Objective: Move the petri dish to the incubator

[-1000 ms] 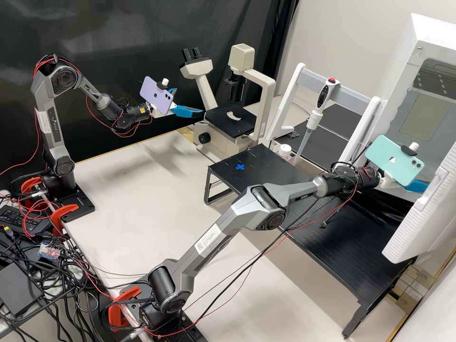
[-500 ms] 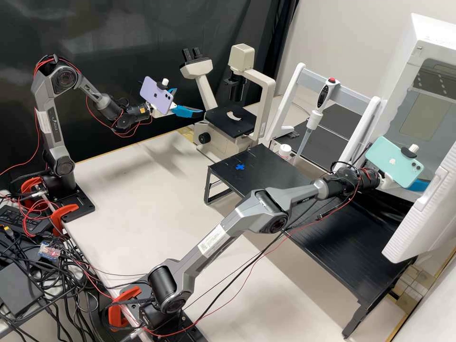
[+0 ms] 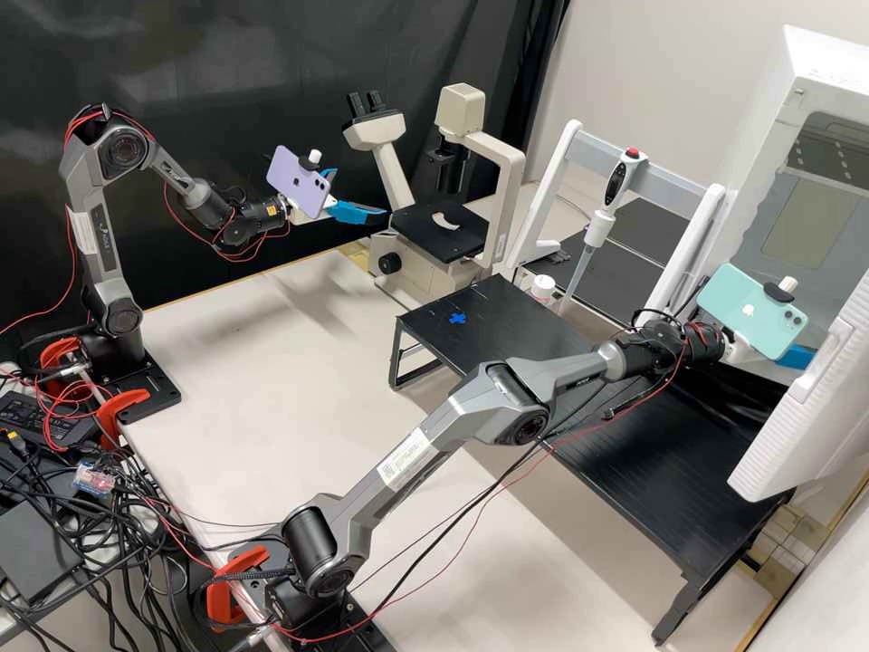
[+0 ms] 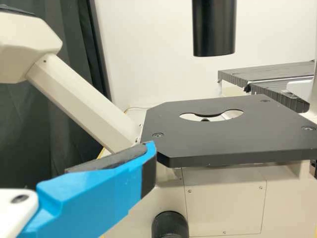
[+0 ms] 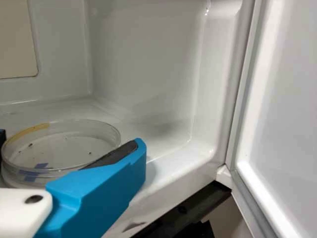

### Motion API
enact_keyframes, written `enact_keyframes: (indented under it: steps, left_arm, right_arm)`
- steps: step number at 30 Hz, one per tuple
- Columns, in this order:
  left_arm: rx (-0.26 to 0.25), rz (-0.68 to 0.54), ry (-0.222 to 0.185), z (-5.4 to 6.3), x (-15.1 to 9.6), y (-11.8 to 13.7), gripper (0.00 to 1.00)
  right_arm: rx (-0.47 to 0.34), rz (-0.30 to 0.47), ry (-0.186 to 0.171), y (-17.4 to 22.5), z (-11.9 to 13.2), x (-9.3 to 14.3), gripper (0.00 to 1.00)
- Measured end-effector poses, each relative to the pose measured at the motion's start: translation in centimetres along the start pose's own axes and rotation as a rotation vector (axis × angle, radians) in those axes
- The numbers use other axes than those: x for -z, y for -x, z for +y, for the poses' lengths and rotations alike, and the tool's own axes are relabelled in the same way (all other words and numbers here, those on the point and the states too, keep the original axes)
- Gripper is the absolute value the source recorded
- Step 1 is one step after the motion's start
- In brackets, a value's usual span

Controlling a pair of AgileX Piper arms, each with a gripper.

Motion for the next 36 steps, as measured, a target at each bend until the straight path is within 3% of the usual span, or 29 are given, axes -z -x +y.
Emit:
enact_keyframes:
  steps: [8,11,16,24,28,32,36]
  left_arm:
    - [0.0,0.0,0.0,0.0,0.0,0.0,1.0]
    - [0.0,0.0,0.0,0.0,0.0,0.0,1.0]
    - [0.0,0.0,0.0,0.0,0.0,0.0,1.0]
    - [0.0,0.0,0.0,0.0,0.0,0.0,1.0]
    - [0.0,0.0,0.0,0.0,0.0,0.0,1.0]
    - [0.0,0.0,0.0,0.0,0.0,0.0,1.0]
    - [0.0,0.0,0.0,0.0,0.0,0.0,1.0]
  right_arm:
    - [0.027,-0.02,0.008,0.5,-0.2,-0.3,1.0]
    - [0.044,-0.005,0.032,1.1,-0.1,0.0,1.0]
    - [0.058,0.01,0.034,2.2,0.6,0.2,1.0]
    - [0.058,-0.023,0.012,4.6,2.6,-1.0,1.0]
    - [0.043,-0.056,-0.018,6.3,3.1,-2.2,1.0]
    - [-0.006,-0.049,-0.019,7.6,3.9,-3.1,1.0]
    - [-0.025,-0.035,-0.046,10.4,4.0,-4.5,1.0]
